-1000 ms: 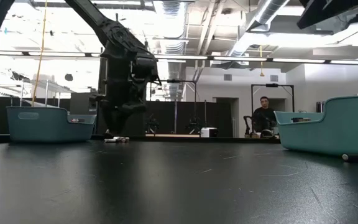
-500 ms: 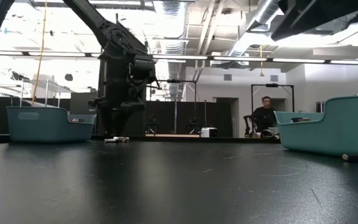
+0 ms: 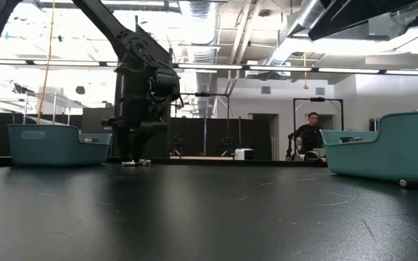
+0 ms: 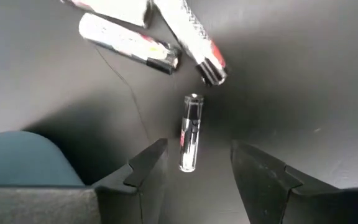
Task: Sort batteries
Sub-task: Put the silver battery into the blue bin
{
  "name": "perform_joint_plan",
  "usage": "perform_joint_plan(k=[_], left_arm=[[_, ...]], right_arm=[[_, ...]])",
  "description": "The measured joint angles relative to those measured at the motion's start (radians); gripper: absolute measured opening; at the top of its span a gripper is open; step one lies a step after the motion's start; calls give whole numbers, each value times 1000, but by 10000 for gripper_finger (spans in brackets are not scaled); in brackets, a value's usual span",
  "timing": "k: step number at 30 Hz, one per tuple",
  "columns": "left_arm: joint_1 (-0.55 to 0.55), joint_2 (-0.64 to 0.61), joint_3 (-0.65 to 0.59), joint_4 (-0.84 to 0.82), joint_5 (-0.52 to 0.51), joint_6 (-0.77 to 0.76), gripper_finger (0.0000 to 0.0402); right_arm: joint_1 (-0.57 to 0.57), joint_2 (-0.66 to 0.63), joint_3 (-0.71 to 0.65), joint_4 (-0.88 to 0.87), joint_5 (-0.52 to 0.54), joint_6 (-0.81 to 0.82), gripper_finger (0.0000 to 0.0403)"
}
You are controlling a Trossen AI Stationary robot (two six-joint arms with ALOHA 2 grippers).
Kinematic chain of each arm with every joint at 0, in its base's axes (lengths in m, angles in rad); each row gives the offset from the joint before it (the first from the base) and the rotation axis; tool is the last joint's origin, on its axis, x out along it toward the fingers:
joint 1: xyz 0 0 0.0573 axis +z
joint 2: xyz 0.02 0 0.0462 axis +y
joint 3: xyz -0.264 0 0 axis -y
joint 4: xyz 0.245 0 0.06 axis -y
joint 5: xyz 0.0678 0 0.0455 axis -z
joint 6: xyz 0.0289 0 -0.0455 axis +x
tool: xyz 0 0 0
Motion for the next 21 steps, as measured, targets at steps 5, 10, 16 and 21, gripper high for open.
perform_joint_plan(k=[5,10,16,21], left_arm=[[0,42,5,9,4,5,169],[0,44,3,24,7,5,162],[0,45,2,31,33,4,96],[0,46,2,36,55,3,42]], right_arm=[[1,0,0,0,0,0,210],[1,0,0,-1,0,0,210],[1,0,0,-1,0,0,210],[1,0,0,-1,0,0,210]])
